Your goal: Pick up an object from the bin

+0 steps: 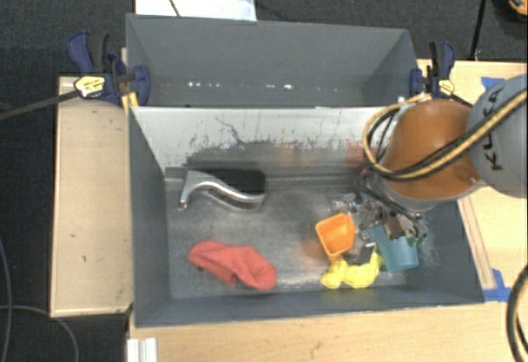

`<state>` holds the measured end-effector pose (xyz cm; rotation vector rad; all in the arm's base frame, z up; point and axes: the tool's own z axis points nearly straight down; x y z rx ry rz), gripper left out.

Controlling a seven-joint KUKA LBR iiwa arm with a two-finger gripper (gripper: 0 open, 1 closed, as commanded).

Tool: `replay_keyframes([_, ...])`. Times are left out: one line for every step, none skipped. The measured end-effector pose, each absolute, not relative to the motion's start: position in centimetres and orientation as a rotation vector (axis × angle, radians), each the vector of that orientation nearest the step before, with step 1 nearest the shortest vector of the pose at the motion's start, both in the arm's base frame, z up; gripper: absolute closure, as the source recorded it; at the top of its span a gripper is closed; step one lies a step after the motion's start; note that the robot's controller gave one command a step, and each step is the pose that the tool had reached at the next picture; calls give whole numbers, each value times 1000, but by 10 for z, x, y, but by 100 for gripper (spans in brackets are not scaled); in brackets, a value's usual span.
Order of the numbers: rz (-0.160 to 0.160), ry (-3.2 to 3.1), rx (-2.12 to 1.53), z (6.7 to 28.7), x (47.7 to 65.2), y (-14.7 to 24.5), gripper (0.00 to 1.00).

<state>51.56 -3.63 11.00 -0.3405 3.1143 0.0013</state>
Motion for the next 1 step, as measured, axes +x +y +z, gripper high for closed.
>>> replay_keyframes([2, 3115, -338, 110, 515, -36, 100])
